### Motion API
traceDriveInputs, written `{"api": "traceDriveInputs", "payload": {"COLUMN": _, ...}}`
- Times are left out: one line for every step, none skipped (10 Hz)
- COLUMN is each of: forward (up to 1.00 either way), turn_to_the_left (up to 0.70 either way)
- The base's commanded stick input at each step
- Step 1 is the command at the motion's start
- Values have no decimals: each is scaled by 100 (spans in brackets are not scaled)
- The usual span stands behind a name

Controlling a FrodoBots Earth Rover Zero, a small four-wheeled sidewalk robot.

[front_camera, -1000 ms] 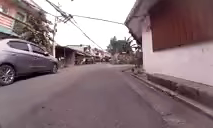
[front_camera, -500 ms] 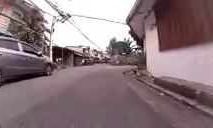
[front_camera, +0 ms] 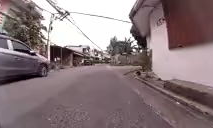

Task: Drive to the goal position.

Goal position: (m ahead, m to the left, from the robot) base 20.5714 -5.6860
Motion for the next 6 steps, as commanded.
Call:
{"api": "traceDriveInputs", "payload": {"forward": 100, "turn_to_the_left": 0}}
{"api": "traceDriveInputs", "payload": {"forward": 100, "turn_to_the_left": 0}}
{"api": "traceDriveInputs", "payload": {"forward": 100, "turn_to_the_left": 0}}
{"api": "traceDriveInputs", "payload": {"forward": 100, "turn_to_the_left": 0}}
{"api": "traceDriveInputs", "payload": {"forward": 100, "turn_to_the_left": 0}}
{"api": "traceDriveInputs", "payload": {"forward": 100, "turn_to_the_left": 0}}
